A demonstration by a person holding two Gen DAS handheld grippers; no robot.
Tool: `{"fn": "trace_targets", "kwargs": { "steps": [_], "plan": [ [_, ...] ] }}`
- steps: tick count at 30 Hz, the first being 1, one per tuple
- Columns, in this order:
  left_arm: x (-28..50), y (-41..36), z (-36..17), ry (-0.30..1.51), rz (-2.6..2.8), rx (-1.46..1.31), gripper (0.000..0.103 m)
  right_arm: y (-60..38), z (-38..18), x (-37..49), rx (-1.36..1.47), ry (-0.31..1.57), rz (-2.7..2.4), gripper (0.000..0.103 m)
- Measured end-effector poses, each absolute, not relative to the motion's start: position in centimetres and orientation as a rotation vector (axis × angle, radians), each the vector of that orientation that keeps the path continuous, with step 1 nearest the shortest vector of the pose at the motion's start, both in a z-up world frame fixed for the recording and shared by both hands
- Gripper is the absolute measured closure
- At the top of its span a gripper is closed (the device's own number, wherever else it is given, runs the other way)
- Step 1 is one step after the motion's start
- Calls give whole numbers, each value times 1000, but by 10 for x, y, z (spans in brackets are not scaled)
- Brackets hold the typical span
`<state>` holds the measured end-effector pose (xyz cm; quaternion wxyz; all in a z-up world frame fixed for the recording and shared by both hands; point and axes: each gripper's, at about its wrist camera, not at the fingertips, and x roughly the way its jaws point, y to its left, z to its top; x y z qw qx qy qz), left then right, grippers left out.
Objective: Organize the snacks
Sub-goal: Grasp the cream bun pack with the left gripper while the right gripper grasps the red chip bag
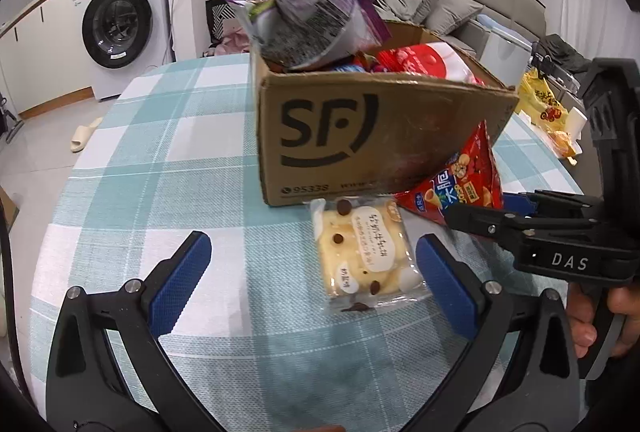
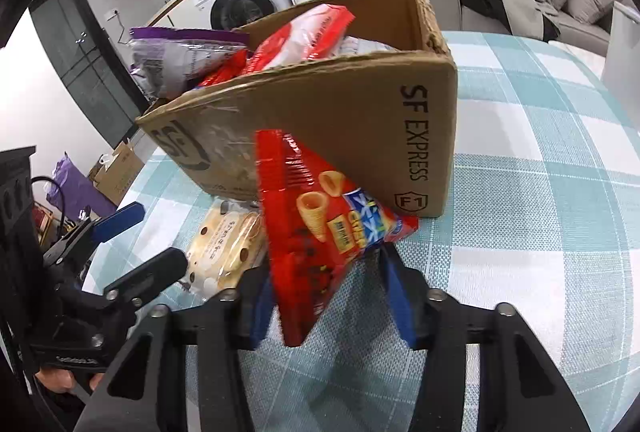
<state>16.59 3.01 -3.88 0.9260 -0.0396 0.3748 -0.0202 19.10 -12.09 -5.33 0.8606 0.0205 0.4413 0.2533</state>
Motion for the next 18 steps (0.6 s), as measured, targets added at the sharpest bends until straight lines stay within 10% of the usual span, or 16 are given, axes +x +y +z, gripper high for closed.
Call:
{"fn": "trace_targets", "kwargs": {
  "steps": [18],
  "plan": [
    [193, -6, -58, 870, -49, 1, 1, -133, -53, 171, -6, 910, 567, 78]
  ]
}}
